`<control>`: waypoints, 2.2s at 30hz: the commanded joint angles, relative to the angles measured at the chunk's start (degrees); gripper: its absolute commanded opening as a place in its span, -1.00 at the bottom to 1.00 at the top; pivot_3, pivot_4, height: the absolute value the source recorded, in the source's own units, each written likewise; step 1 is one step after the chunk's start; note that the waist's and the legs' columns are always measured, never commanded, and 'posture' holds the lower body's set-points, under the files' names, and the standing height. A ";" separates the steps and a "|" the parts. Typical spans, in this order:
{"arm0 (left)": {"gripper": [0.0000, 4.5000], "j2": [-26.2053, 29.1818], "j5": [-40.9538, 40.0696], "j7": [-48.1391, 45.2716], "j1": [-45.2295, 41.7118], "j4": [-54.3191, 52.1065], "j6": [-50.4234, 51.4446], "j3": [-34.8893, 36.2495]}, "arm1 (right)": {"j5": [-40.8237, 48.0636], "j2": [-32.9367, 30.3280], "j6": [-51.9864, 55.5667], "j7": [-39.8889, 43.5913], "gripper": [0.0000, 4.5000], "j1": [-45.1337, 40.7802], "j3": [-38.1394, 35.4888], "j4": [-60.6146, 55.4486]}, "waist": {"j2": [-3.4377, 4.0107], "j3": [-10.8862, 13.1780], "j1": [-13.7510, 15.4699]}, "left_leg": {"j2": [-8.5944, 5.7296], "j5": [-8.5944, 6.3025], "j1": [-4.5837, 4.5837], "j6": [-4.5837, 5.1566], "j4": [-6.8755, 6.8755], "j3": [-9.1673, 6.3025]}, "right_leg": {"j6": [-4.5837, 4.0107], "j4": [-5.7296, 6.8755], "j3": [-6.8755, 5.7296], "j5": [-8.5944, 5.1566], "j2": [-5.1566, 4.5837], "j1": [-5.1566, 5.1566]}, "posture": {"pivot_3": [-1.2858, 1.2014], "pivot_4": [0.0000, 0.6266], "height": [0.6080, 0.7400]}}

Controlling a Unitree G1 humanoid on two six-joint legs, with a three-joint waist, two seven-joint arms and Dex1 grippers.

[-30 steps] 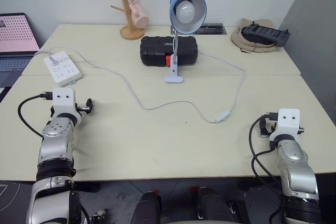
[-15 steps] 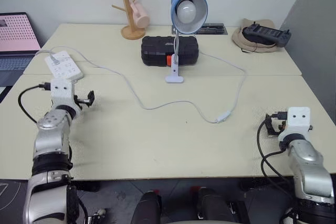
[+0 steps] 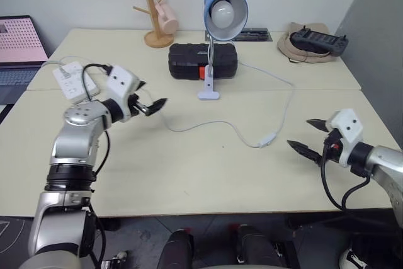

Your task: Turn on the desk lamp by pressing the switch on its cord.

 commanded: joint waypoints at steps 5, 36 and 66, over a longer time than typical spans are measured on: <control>1.00 2.85 -10.07 -9.76 11.08 -25.70 8.57 -4.07 | -9.13 -2.20 -19.40 15.70 0.99 -15.63 12.42 22.03 | 0.09 0.09 -0.91 | 0.08 0.00 -0.03 0.00 0.00 0.07 | -0.01 -0.01 0.06 0.00 -0.01 -0.06 | 0.03 -0.52 1.00; 1.00 4.64 -15.26 -6.01 19.77 -34.97 11.58 -1.75 | -24.68 8.05 -56.23 30.15 0.48 -39.08 23.46 69.76 | 0.23 0.23 0.15 | 0.18 0.01 0.05 0.00 0.03 0.05 | -0.03 0.03 0.08 0.01 -0.08 -0.01 | 0.03 -0.52 1.00; 1.00 -9.85 -35.45 11.84 9.85 -28.84 37.80 6.87 | 10.79 16.21 26.42 11.24 -0.85 -34.82 -0.05 27.30 | 0.28 0.25 0.49 | 0.16 0.01 -0.14 0.00 0.12 -0.40 | -0.03 0.06 -0.14 0.01 -0.13 -0.02 | 0.03 -0.52 1.00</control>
